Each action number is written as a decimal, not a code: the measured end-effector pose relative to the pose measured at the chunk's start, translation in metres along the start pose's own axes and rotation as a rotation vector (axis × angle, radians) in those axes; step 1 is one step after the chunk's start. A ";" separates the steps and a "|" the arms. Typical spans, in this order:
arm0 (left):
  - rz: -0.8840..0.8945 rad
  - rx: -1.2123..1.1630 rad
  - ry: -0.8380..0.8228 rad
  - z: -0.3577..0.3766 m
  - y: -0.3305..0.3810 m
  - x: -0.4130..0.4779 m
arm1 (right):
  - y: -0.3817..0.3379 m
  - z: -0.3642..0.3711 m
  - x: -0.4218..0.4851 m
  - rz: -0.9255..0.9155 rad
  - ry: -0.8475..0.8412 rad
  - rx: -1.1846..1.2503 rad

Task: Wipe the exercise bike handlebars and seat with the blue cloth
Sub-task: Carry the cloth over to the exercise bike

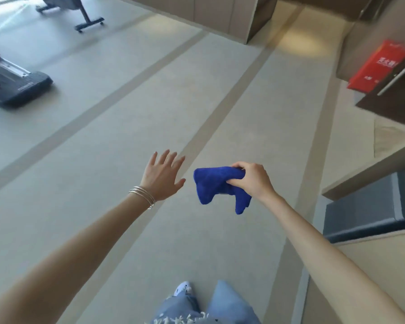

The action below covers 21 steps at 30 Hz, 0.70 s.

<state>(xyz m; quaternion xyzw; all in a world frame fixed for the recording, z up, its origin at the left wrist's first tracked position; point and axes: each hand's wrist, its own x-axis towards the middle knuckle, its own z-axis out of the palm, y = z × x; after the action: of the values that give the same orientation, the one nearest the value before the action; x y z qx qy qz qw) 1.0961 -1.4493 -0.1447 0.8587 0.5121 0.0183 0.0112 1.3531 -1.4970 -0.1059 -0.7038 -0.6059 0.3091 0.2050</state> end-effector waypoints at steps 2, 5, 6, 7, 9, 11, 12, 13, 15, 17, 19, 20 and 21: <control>-0.085 -0.017 0.002 0.001 -0.024 -0.004 | -0.018 0.012 0.023 -0.043 -0.045 -0.017; -0.202 -0.029 -0.006 0.006 -0.055 -0.012 | -0.042 0.033 0.057 -0.114 -0.116 -0.032; -0.238 -0.030 -0.015 0.008 -0.064 -0.013 | -0.049 0.039 0.068 -0.137 -0.143 -0.040; -0.273 -0.030 -0.025 0.010 -0.074 -0.014 | -0.057 0.045 0.080 -0.161 -0.169 -0.046; -0.336 -0.027 -0.039 0.012 -0.094 -0.013 | -0.072 0.056 0.106 -0.209 -0.218 -0.055; -0.388 -0.018 -0.040 0.011 -0.113 -0.003 | -0.086 0.062 0.134 -0.248 -0.255 -0.045; -0.413 -0.014 -0.041 0.009 -0.122 0.005 | -0.094 0.063 0.149 -0.268 -0.272 -0.042; -0.440 -0.011 -0.035 0.007 -0.130 0.014 | -0.101 0.063 0.165 -0.289 -0.287 -0.042; -0.480 -0.008 -0.021 0.001 -0.145 0.037 | -0.116 0.062 0.200 -0.335 -0.306 -0.051; -0.503 -0.007 -0.016 -0.006 -0.158 0.059 | -0.131 0.060 0.232 -0.376 -0.311 -0.059; -0.542 -0.009 -0.018 -0.012 -0.171 0.081 | -0.143 0.057 0.266 -0.401 -0.331 -0.072; -0.565 -0.007 -0.013 -0.014 -0.177 0.091 | -0.148 0.057 0.282 -0.412 -0.345 -0.079; -0.589 -0.001 -0.010 -0.016 -0.184 0.101 | -0.154 0.057 0.298 -0.426 -0.359 -0.086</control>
<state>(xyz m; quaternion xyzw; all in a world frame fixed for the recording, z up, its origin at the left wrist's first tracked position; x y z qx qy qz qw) 0.9816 -1.2725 -0.1334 0.6730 0.7394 0.0106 0.0191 1.2247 -1.1823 -0.1004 -0.5027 -0.7792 0.3529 0.1250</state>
